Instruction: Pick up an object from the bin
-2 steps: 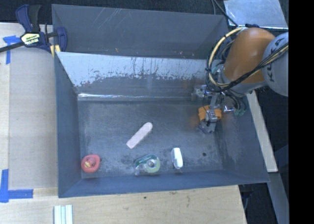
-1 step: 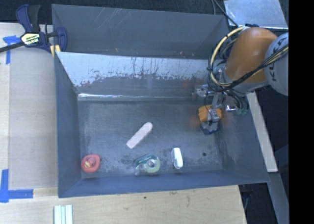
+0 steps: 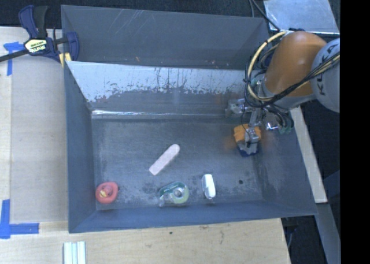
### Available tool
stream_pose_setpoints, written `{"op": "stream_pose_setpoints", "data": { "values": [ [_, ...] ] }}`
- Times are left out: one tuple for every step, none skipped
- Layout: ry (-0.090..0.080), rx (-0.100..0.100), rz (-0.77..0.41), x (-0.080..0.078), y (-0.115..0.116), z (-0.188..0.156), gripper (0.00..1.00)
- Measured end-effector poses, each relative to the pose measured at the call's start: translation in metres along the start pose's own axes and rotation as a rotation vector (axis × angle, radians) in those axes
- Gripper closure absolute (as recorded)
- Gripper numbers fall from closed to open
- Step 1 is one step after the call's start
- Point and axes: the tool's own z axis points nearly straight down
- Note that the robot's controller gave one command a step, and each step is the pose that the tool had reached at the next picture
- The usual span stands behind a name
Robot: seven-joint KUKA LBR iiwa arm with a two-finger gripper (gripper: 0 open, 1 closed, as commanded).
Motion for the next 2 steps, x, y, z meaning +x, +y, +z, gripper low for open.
{"op": "stream_pose_setpoints", "data": {
  "values": [
    [-0.003,0.0,-0.091,-0.0006,-0.0031,0.0066,0.0],
    [-0.004,0.0,-0.091,-0.0007,-0.0032,0.0065,0.0]
  ]
}}
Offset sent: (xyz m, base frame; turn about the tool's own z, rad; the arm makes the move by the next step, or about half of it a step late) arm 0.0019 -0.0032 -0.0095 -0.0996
